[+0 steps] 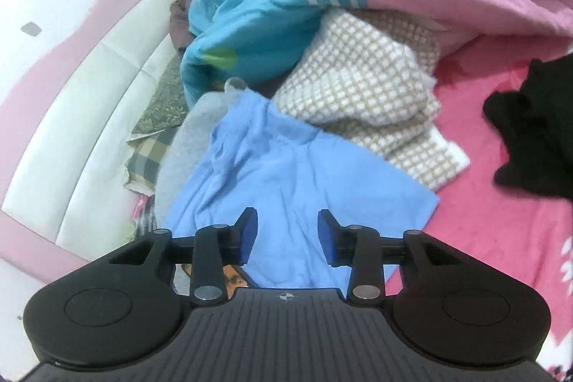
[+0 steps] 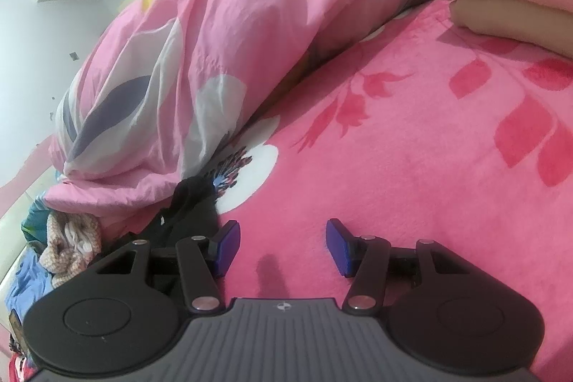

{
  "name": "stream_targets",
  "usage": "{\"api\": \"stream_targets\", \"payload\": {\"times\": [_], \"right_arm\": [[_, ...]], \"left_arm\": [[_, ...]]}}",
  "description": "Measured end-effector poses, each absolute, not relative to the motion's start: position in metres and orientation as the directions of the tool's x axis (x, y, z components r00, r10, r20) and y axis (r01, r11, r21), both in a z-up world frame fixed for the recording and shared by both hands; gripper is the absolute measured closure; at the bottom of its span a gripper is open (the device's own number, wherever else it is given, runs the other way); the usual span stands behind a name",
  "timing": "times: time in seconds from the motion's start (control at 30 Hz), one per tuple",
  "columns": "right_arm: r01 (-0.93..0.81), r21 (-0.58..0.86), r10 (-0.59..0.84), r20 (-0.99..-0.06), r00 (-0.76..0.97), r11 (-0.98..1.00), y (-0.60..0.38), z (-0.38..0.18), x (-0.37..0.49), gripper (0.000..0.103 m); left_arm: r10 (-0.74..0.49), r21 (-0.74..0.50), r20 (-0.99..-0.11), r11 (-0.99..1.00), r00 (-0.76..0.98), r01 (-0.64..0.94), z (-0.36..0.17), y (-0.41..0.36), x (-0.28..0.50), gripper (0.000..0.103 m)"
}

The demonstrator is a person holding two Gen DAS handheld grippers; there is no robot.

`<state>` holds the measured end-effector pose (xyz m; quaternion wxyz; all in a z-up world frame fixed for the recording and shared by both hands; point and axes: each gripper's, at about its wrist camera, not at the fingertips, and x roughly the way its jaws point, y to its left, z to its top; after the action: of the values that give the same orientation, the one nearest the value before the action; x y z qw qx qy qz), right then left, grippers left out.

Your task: Fold clothes

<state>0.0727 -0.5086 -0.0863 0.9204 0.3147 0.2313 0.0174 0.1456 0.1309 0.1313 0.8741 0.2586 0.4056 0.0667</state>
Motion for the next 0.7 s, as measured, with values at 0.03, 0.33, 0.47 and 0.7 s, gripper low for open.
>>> {"api": "stream_targets", "payload": {"times": [0.03,0.33,0.47,0.7], "right_arm": [[0.116,0.582,0.175,-0.419,0.891,0.805,-0.508,-0.086,0.073,0.047],[0.155,0.369,0.085,-0.558,0.825,0.916,-0.467,-0.04,0.088,0.046],[0.039,0.32,0.136,-0.506,0.852,0.946,-0.417,0.025,0.094,0.046],[-0.323,0.249,0.407,-0.594,0.693,0.913,-0.227,0.079,0.185,0.044]], "left_arm": [[0.262,0.44,-0.695,0.892,0.67,0.107,0.117,0.131,0.141,0.066],[-0.164,-0.074,-0.668,0.985,0.726,0.155,0.004,0.092,0.143,0.066],[-0.217,-0.187,-0.629,0.974,0.747,0.125,-0.011,0.09,0.155,0.069],[-0.262,-0.297,-0.58,0.95,0.771,0.099,-0.037,0.093,0.159,0.082]]}}
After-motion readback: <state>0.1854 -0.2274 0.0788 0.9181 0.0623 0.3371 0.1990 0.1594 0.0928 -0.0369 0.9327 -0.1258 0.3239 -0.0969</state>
